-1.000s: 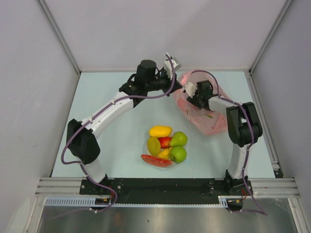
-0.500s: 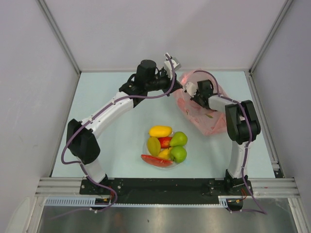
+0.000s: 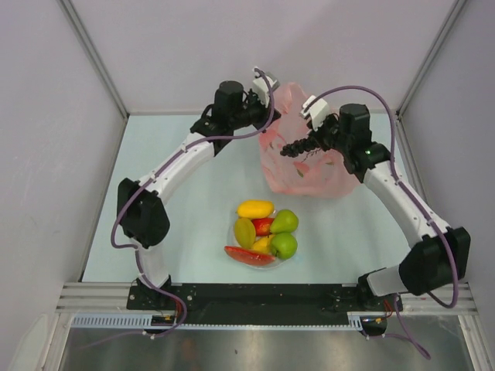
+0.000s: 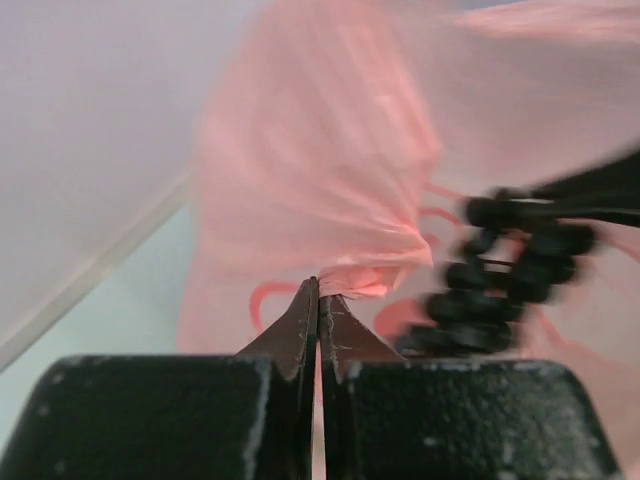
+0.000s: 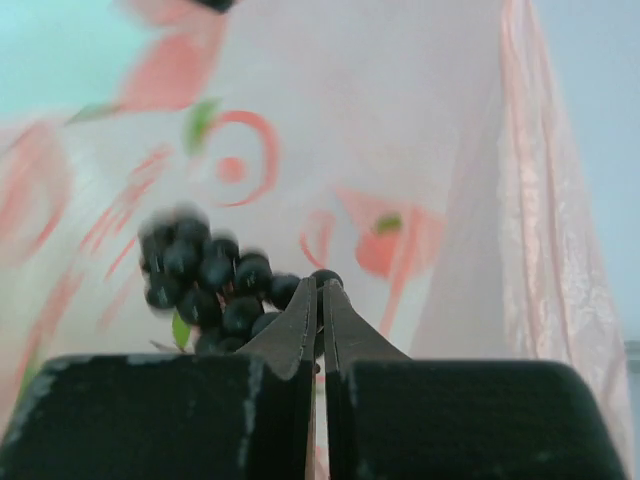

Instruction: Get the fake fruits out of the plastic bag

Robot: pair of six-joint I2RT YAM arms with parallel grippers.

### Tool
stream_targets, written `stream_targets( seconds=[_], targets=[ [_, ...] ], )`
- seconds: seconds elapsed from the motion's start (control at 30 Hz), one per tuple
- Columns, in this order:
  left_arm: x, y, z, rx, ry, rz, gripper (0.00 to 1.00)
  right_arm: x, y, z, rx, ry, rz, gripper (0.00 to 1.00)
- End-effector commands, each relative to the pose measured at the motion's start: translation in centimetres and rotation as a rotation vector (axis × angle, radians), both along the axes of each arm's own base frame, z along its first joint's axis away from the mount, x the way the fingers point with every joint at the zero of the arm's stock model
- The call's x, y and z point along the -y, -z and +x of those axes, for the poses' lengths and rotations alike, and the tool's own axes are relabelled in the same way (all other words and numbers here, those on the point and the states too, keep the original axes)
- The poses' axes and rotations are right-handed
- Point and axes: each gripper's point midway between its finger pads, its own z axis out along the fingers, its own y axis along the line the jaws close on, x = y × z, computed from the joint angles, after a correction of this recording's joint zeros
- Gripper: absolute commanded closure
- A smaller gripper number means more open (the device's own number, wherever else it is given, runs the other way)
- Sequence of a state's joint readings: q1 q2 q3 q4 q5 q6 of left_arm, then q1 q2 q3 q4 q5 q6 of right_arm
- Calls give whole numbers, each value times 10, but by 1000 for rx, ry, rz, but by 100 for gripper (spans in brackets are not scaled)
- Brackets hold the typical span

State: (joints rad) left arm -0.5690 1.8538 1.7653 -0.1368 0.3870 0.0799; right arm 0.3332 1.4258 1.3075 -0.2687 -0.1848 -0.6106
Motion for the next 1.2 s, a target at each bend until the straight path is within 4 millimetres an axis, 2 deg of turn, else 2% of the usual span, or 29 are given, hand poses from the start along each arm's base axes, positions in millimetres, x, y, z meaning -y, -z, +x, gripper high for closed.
stream_targets(
  seconds=[0.0,0.07,0.1,0.2,0.23,0.3,0.33,0.43,0.53,0.57,0.67,0.73,0.77,0.83,0.9,0.93,0.97,1.0,1.03,1.1,1.13,1.17],
  targets=[
    [-40,-36,56,130,-168,-19,100,-20,-51,-31,26,-67,171,100],
    [-57,-39,72,155,-212,-7,100,-28,-78,-47,76,-100,228,100],
    [-63,-39,76,169,-226,7,100,-39,-87,-56,92,-136,244,100],
    [-82,-28,84,157,-276,38,100,-56,-118,-81,172,-196,284,100],
    [-85,-8,82,117,-278,57,100,-71,-126,-93,191,-236,298,100],
    [-91,5,78,76,-279,60,100,-82,-141,-109,217,-275,331,100],
    [-95,21,76,46,-283,79,100,-93,-147,-119,226,-299,347,100],
    [-105,33,76,40,-309,120,100,-107,-163,-136,230,-326,419,100],
    [-113,31,79,41,-328,119,100,-113,-171,-133,208,-313,504,100],
    [-115,29,80,45,-335,118,100,-115,-180,-134,216,-322,519,100],
    [-124,20,87,71,-364,123,100,-126,-189,-135,214,-356,527,100],
    [-132,9,95,101,-399,120,100,-130,-206,-140,240,-381,547,100],
    [-142,4,101,113,-428,117,100,-136,-207,-141,231,-392,552,100],
    [-158,-11,111,158,-495,125,100,-140,-221,-145,243,-408,578,100],
    [-182,-22,122,192,-577,131,100,-151,-223,-147,224,-433,588,100],
    [-197,-35,125,213,-614,122,100,-153,-233,-150,236,-443,598,100],
    [-206,-42,126,227,-636,121,100,-160,-231,-151,226,-455,594,100],
    [-215,-49,126,238,-658,119,100,-160,-240,-153,239,-465,600,100],
    [-230,-61,124,256,-686,112,100,-163,-241,-155,238,-473,595,100],
    [-245,-68,120,266,-710,119,100,-166,-234,-155,222,-484,564,100],
    [-258,-80,114,285,-730,117,100,-167,-230,-156,218,-486,553,100],
    [-269,-77,112,277,-765,129,100,-164,-226,-157,216,-491,532,100]
  ],
)
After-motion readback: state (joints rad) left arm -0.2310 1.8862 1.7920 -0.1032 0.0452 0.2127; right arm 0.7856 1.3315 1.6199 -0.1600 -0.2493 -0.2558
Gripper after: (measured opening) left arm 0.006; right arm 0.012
